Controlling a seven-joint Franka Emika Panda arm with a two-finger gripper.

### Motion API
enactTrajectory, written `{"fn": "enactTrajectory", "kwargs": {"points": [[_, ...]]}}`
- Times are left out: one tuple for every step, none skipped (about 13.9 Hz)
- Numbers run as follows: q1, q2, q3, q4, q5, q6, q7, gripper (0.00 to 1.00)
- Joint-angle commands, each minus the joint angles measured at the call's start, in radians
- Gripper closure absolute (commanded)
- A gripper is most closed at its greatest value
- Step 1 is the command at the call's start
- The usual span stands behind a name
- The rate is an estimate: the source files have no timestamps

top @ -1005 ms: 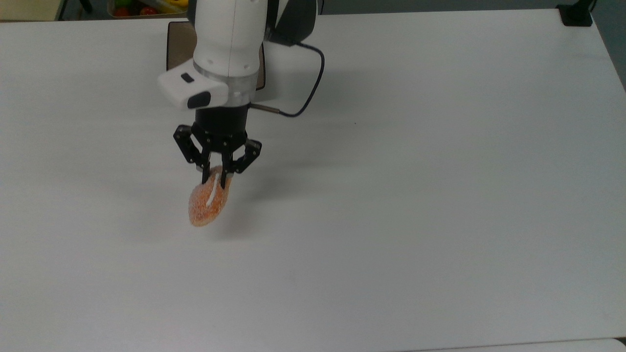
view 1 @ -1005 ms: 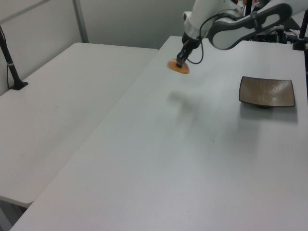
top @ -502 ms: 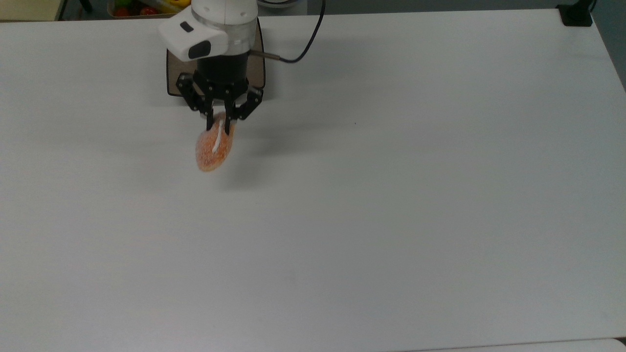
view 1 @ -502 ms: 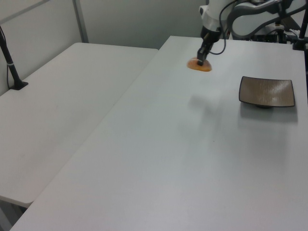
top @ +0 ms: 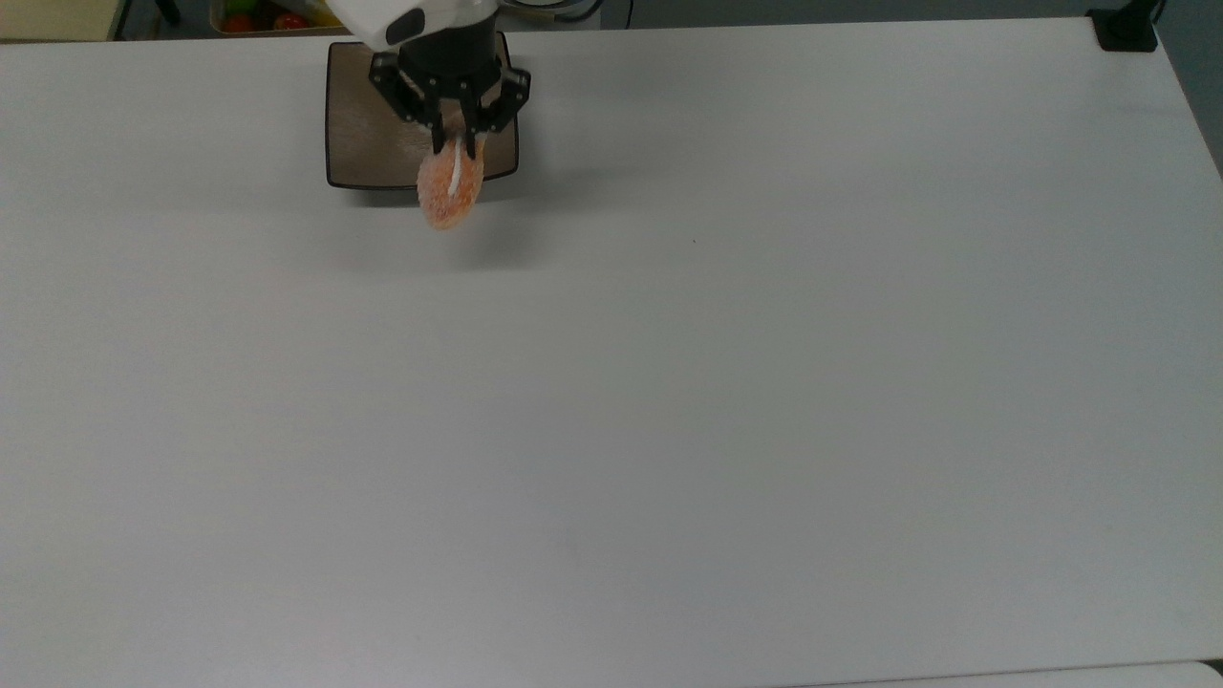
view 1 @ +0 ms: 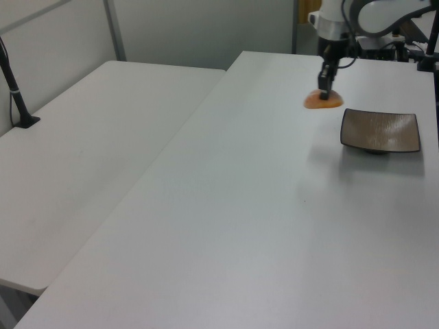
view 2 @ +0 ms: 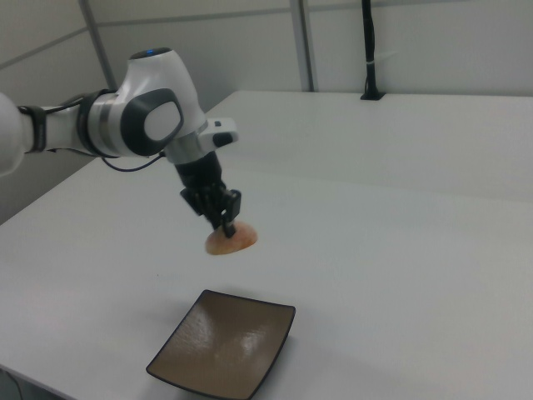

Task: Bread is placed on a ceramic plate
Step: 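Lift the bread roll and carry it over the brown plate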

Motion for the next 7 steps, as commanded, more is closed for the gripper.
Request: {"fn": "enactTrajectory", "kwargs": {"points": [[0.002, -0.122, -0.011, -0.127, 0.027, -0.111, -0.031, 0.72], [-0.003, -0.123, -0.011, -0.141, 0.027, -0.144, -0.032, 0.72], [-0.009, -0.119, -0.016, -0.15, 0.027, -0.185, -0.032, 0.72], [-0.015, -0.116, -0.048, -0.165, 0.028, -0.22, -0.032, 0.72], [-0.015, -0.115, -0.062, -0.173, 0.027, -0.227, -0.032, 0.72], [-0.014, -0.103, -0.074, -0.175, 0.037, -0.221, -0.032, 0.72], [-0.017, -0.078, -0.079, -0.172, 0.059, -0.218, -0.032, 0.72]]}}
